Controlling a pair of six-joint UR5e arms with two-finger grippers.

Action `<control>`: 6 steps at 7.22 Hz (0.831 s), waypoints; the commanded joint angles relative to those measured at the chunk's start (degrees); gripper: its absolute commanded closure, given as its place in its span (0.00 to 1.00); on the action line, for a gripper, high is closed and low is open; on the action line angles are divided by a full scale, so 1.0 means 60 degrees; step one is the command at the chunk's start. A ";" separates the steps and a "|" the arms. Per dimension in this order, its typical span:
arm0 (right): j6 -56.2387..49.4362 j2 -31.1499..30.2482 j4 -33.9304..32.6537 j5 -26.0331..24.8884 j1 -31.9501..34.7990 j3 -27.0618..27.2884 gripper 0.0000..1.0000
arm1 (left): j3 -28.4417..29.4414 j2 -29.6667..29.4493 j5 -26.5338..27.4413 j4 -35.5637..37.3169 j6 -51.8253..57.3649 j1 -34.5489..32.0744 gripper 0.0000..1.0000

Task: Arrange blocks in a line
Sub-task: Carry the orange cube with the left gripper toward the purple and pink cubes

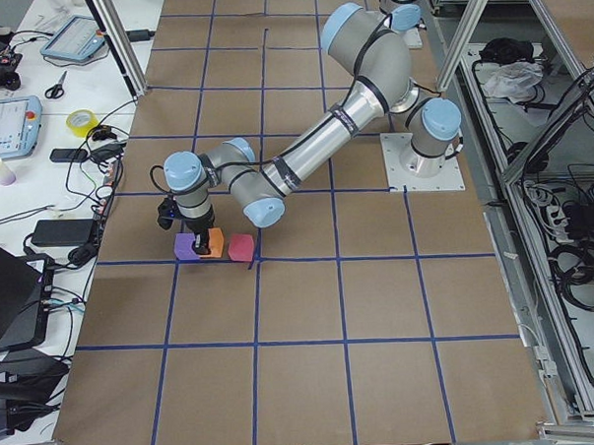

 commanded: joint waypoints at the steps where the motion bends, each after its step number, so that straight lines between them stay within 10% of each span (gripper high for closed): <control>1: 0.0014 -0.0012 -0.0005 0.0004 -0.0012 0.0061 0.00 | 0.0008 -0.0138 -0.0045 -0.0017 0.0019 0.0000 1.00; 6: -0.0001 -0.0012 -0.0005 0.0005 -0.0012 0.0061 0.00 | -0.0051 -0.0519 -0.0382 -0.0002 0.0004 0.0000 1.00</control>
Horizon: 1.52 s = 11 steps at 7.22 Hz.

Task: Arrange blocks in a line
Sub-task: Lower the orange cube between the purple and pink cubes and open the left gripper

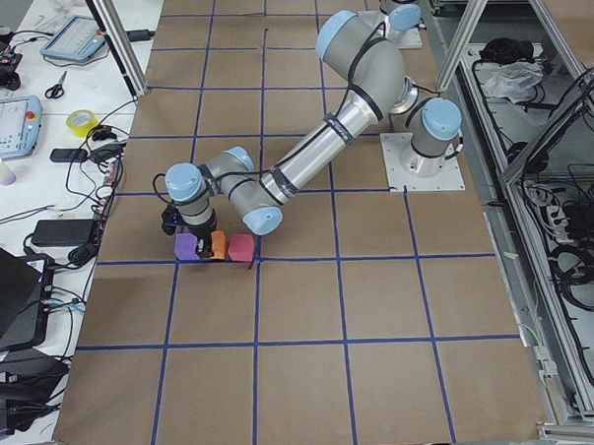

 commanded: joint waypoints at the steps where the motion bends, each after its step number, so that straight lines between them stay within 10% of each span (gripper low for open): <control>1: 0.0003 0.0000 -0.0015 -0.0011 0.0000 0.0001 0.00 | -0.0015 -0.0080 -0.0082 0.0005 -0.0007 0.0000 1.00; 6: 0.0003 -0.0015 0.0000 0.0004 0.0000 0.0001 0.00 | -0.0059 -0.0285 -0.0096 0.0122 -0.0007 0.0000 1.00; 7: -0.0055 0.0000 0.0000 -0.0011 -0.0014 0.0001 0.00 | -0.0074 -0.0299 -0.0096 0.0122 0.0008 0.0000 0.77; 8: -0.0085 -0.0029 0.0014 0.0004 -0.0029 0.0001 0.00 | -0.0118 -0.0285 -0.0082 0.0108 0.0037 0.0000 0.01; 11: -0.0070 -0.0015 0.0014 -0.0011 -0.0044 0.0001 0.00 | -0.0046 0.0122 0.0020 0.0035 0.0095 0.0000 0.00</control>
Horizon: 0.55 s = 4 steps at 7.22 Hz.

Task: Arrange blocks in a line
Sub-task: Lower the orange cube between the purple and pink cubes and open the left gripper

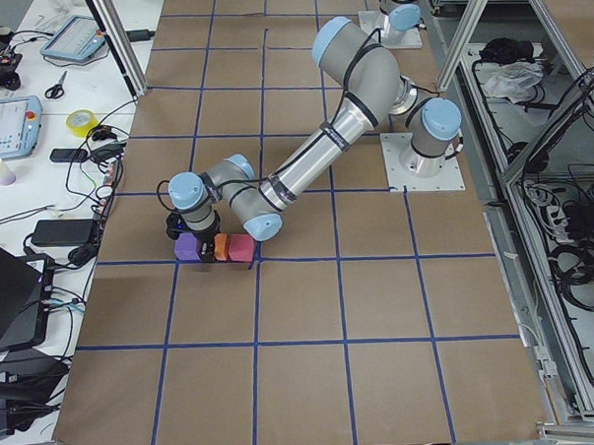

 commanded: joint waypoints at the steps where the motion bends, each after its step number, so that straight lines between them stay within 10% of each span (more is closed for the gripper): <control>1: -0.0025 0.0001 -0.0003 0.0017 0.0003 0.0000 0.00 | 0.0119 0.0761 0.0059 -0.0293 0.0000 -0.0102 0.00; 4: -0.0025 0.0001 -0.0004 0.0003 -0.0012 0.0000 0.00 | -0.0042 0.3582 -0.0028 -0.3607 -0.0088 -0.0190 0.00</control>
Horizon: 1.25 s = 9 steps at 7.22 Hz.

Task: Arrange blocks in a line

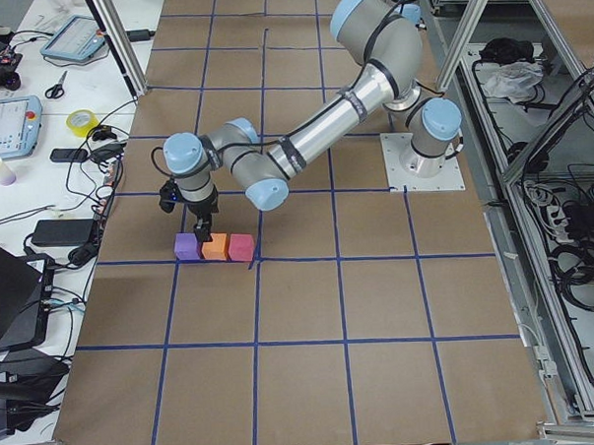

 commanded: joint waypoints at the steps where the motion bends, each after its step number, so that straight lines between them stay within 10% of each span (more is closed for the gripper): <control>1: 0.0014 0.0001 0.0000 -0.0012 -0.0003 0.0000 0.00 | -0.0240 0.2333 -0.0471 -0.2885 -0.0233 -0.0189 0.00; 4: -0.0001 0.0001 0.0000 -0.0012 -0.0003 0.0000 0.00 | -0.1615 0.4565 -0.0784 -0.3325 -0.3981 -0.2143 0.00; 9: 0.0014 -0.0014 0.0000 -0.0143 0.0012 0.0015 0.00 | -0.2232 0.4760 -0.0139 -0.2226 -0.8364 -0.6018 0.00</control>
